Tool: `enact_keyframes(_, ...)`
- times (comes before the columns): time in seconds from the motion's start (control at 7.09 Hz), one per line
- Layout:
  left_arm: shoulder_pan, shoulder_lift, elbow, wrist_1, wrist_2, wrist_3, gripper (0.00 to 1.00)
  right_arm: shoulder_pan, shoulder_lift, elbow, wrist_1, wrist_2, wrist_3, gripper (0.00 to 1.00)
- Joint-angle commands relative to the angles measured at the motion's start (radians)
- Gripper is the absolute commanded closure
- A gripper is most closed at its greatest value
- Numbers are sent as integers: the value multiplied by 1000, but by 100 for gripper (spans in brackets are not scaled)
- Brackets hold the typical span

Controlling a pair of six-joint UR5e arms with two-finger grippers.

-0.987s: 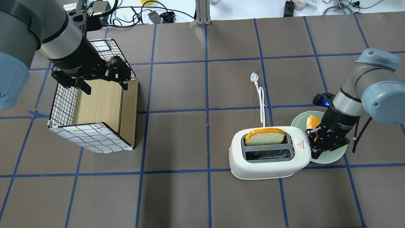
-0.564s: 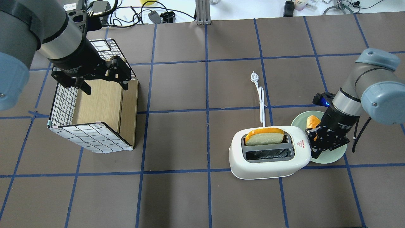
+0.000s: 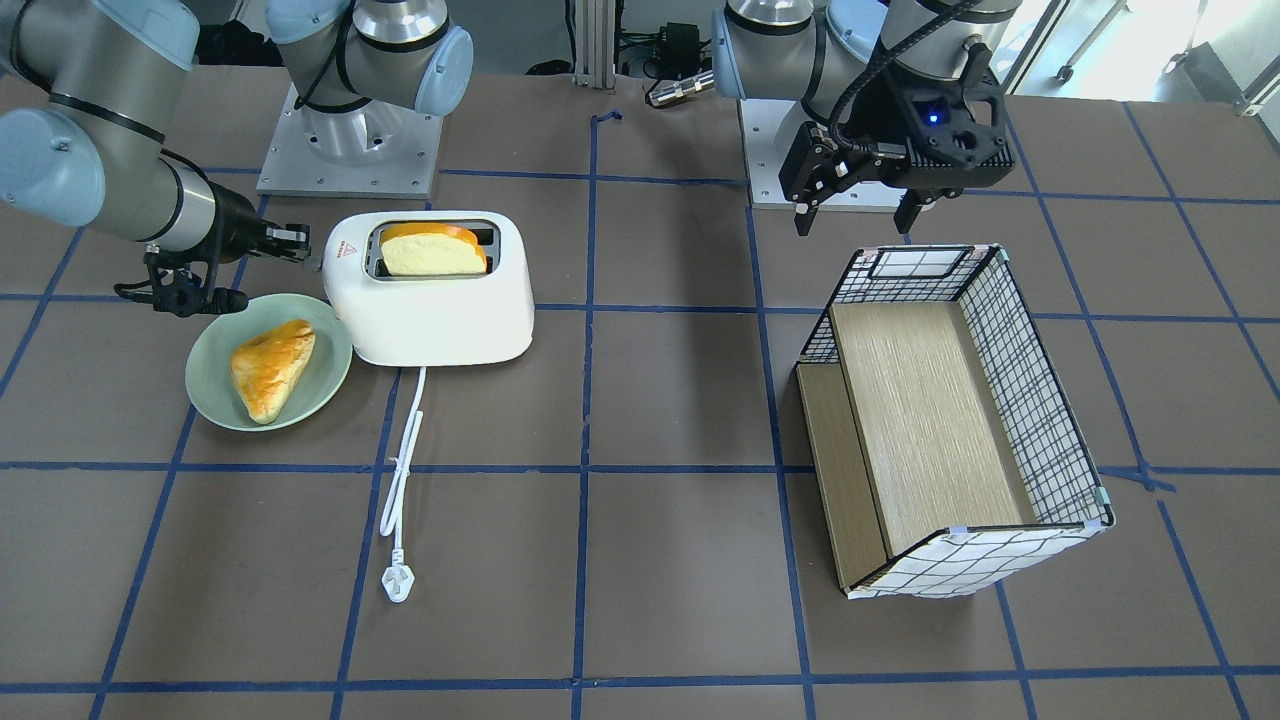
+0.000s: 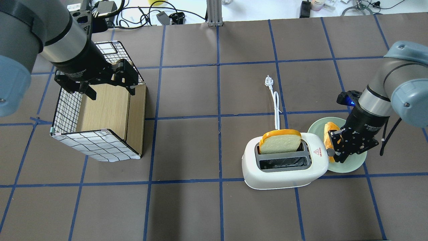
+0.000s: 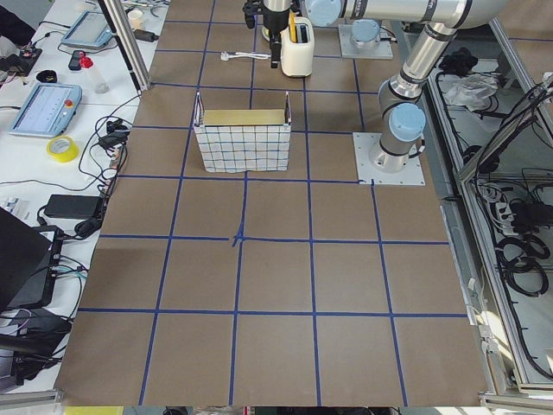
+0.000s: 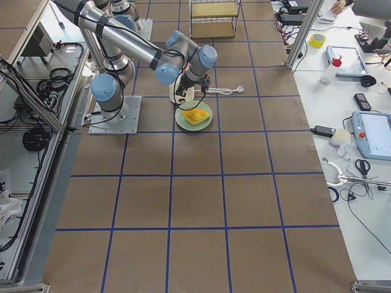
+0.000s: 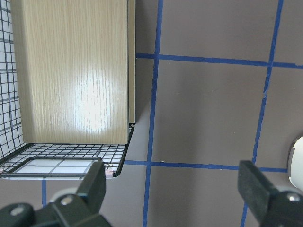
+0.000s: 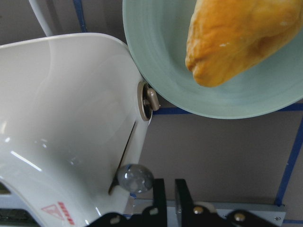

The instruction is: Press toaster with right arm

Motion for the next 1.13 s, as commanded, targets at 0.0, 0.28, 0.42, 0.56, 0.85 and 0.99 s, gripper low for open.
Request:
enact_keyframes(0.0, 0, 0, 0, 0, 0, 0, 0, -1, -34, -109, 59, -49, 0, 0)
enact_keyframes(0.28, 0, 0, 0, 0, 0, 0, 0, 1, -39, -249, 76, -62, -1, 0)
enact_keyframes(0.42, 0, 0, 0, 0, 0, 0, 0, 1, -43, -301, 61, -61, 5, 0)
enact_keyframes(0.56, 0, 0, 0, 0, 0, 0, 0, 5, -50, -342, 33, -59, 14, 0)
enact_keyframes(0.85, 0, 1, 0, 0, 0, 0, 0, 13, -60, -358, -46, -44, 98, 0)
enact_keyframes(0.99, 0, 0, 0, 0, 0, 0, 0, 34, -65, -358, -51, -44, 130, 0)
